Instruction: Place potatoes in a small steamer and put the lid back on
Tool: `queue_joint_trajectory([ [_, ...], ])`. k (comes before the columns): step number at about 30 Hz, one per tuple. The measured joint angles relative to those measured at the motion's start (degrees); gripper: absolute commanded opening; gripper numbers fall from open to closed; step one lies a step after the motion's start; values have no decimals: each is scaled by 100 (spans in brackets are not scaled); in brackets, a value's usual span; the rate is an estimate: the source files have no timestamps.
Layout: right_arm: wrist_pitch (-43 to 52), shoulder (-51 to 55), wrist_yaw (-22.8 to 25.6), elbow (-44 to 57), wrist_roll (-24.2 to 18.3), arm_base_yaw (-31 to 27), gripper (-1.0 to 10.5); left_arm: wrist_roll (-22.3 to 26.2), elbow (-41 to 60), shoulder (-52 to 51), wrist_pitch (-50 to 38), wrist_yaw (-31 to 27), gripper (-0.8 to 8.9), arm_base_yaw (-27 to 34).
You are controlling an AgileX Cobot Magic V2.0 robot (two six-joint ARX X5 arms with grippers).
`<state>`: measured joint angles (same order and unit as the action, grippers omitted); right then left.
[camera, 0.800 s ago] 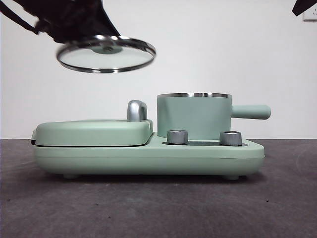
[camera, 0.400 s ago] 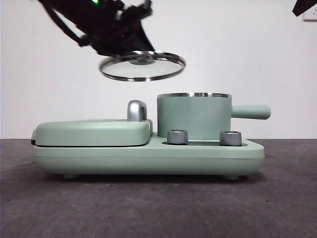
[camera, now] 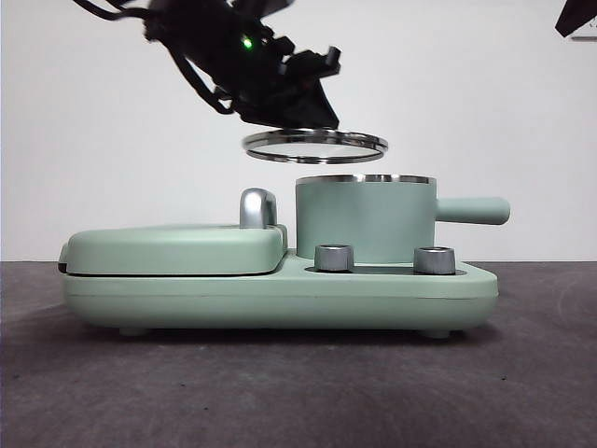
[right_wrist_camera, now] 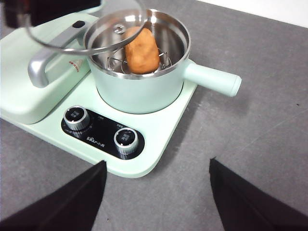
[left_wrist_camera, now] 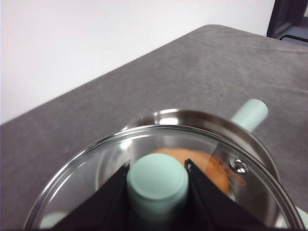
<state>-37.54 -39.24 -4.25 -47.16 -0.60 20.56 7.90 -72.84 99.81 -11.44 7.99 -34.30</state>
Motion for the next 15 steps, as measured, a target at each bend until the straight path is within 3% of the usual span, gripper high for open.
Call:
queue_joint_trajectory([
  [15, -61, 0, 0, 0, -2, 0, 330, 114, -758, 820, -33, 446, 9, -11],
])
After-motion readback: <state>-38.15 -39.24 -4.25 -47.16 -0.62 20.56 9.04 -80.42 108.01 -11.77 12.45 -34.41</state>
